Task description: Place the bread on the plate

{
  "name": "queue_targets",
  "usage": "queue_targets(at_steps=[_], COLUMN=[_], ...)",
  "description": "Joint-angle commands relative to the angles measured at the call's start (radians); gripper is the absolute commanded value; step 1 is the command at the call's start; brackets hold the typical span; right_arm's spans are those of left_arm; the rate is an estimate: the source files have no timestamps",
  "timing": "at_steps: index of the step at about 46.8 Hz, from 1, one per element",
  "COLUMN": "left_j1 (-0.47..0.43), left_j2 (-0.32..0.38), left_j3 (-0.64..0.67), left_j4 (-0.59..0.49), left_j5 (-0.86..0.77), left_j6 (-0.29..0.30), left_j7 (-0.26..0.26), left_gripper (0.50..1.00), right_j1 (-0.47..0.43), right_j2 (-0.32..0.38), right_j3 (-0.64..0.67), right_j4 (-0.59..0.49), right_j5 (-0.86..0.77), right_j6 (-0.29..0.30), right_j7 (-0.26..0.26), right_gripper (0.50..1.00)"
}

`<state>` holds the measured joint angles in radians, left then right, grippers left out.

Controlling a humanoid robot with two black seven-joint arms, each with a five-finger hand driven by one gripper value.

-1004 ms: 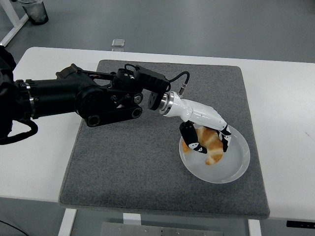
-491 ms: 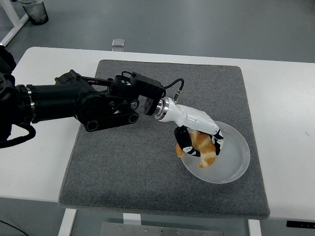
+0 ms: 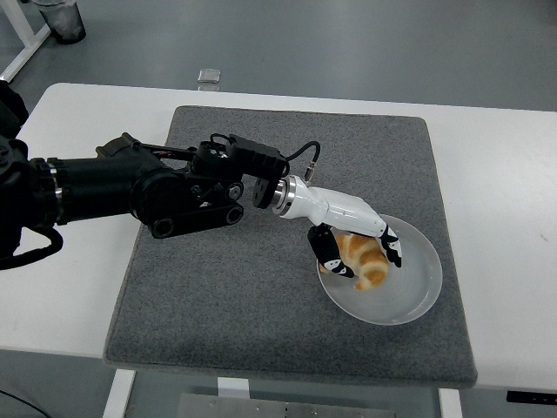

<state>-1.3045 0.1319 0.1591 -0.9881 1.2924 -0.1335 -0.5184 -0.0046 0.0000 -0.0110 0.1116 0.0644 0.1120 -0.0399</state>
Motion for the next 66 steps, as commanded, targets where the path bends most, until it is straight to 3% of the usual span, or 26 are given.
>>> queue_targets(at_steps=[1, 4, 9, 27, 33, 47, 52, 61, 66], left_j1=[0.004, 0.004, 0.002, 0.007, 0.014, 0.027, 0.060, 0.160, 0.244], left_j2=[0.000, 0.000, -0.002, 0.012, 0.011, 0.012, 0.034, 0.135, 0.166], left_j3=[-0.004, -0.009, -0.029, -0.357, -0.412, -0.415, -0.421, -0.464, -0.553], left_j4=[0.000, 0.000, -0.003, 0.048, 0.129, 0.388, 0.398, 0.376, 0.362], left_j5=[-0.002, -0.005, -0.030, -0.278, -0.497, -1.177, -1.361, -1.608, -1.636], left_j6=[0.000, 0.002, 0.003, 0.002, 0.003, -0.001, -0.008, -0.021, -0.098], left_j7=[0.000, 0.000, 0.000, 0.000, 0.001, 0.006, 0.011, 0.087, 0.126], left_gripper=[0.958, 0.988, 0.990, 0.992, 0.992, 0.999, 0.999, 0.999, 0.999], right_j1=[0.000, 0.000, 0.000, 0.000, 0.000, 0.000, 0.000, 0.000, 0.000], right_j2=[0.000, 0.000, 0.000, 0.000, 0.000, 0.000, 0.000, 0.000, 0.000], right_j3=[0.000, 0.000, 0.000, 0.000, 0.000, 0.000, 0.000, 0.000, -0.001], right_j4=[-0.001, 0.000, -0.001, 0.000, -0.001, -0.001, -0.001, 0.000, -0.001], right_j5=[0.000, 0.000, 0.000, 0.000, 0.000, 0.000, 0.000, 0.000, 0.000], right_j6=[0.000, 0.000, 0.000, 0.000, 0.000, 0.000, 0.000, 0.000, 0.000], right_j7=[0.000, 0.000, 0.000, 0.000, 0.000, 0.000, 0.000, 0.000, 0.000], right_gripper=[0.952, 0.952, 0.952, 0.952, 0.952, 0.952, 0.952, 0.952, 0.952])
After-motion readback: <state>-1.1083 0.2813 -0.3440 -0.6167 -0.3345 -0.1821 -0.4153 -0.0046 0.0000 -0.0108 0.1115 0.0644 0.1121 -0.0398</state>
